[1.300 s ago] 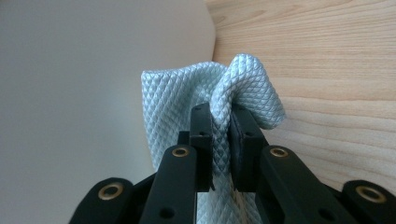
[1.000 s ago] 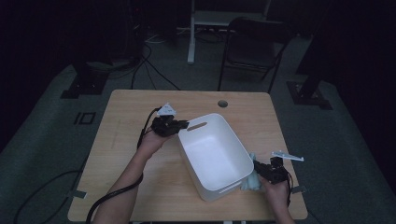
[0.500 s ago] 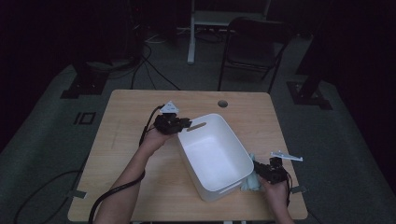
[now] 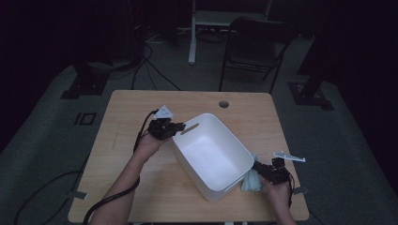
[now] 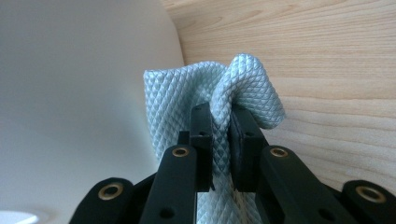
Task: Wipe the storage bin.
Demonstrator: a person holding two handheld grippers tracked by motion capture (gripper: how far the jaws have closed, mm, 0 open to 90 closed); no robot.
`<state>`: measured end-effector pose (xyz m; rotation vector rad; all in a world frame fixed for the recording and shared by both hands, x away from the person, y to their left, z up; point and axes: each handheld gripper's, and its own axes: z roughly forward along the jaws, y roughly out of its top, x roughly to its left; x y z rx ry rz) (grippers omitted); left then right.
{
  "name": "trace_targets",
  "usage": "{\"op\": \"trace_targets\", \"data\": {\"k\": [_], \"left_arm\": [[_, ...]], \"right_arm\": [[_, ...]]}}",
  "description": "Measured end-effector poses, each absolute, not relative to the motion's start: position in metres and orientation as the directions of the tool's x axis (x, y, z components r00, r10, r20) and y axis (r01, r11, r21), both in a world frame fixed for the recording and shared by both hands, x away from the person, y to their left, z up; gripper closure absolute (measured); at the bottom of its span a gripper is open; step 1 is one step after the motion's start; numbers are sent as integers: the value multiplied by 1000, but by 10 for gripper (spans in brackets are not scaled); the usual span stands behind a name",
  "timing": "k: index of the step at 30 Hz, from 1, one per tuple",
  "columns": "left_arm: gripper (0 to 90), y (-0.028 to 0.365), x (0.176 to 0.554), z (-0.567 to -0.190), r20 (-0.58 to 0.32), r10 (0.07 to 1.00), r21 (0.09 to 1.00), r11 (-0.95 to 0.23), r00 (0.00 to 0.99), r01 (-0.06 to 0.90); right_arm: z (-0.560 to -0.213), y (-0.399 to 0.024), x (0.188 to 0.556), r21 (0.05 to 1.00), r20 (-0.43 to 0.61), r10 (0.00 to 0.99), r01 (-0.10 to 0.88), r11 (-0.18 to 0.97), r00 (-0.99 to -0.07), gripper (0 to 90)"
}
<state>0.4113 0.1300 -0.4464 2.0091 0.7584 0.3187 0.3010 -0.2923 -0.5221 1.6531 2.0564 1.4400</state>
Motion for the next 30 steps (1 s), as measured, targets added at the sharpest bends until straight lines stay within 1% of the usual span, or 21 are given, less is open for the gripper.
{"op": "trace_targets", "data": {"k": [3,4,6,7,9,11,13,14,15,17,21,25,27,28,30], "left_arm": [[870,131,410,-446,-75,628,843,-374,774,385],[823,135,410,-446,-82,634,847,-363,769,390],[776,136,412,-446,-103,641,853,-337,761,399],[775,136,414,-446,-115,636,852,-332,763,405],[771,134,416,-446,-110,632,847,-343,767,405],[772,131,418,-447,-108,629,842,-354,770,408],[825,129,419,-447,-105,623,837,-366,775,407],[834,129,418,-447,-106,618,836,-368,779,406],[868,128,417,-447,-95,621,837,-373,778,400],[876,128,414,-446,-73,635,834,-384,769,395],[879,138,409,-446,-72,666,837,-364,742,409],[878,155,401,-448,-69,703,847,-334,707,415],[877,155,401,-448,-69,703,847,-334,707,415],[877,165,397,-449,-70,721,851,-317,689,418],[877,171,393,-449,-65,736,851,-312,674,422]], "right_arm": [[-522,-292,301,728,431,814,683,-59,-389,814],[-522,-291,301,728,430,815,683,-58,-389,814],[-522,-290,301,727,429,815,685,-54,-391,814],[-522,-290,301,726,429,815,686,-54,-390,815],[-523,-290,301,725,429,815,687,-54,-389,815],[-523,-290,301,724,430,815,687,-55,-389,814],[-524,-290,301,723,431,815,688,-55,-388,815],[-524,-290,301,723,431,815,688,-54,-389,814],[-524,-291,301,724,429,815,688,-53,-389,814],[-524,-291,302,722,431,815,689,-55,-388,815],[-523,-291,301,724,431,813,688,-53,-391,814],[-523,-289,301,725,428,813,687,-49,-394,815],[-523,-289,301,726,427,813,686,-47,-396,815],[-523,-289,301,726,427,813,686,-47,-396,815],[-522,-287,300,727,426,812,686,-43,-400,814]]}}
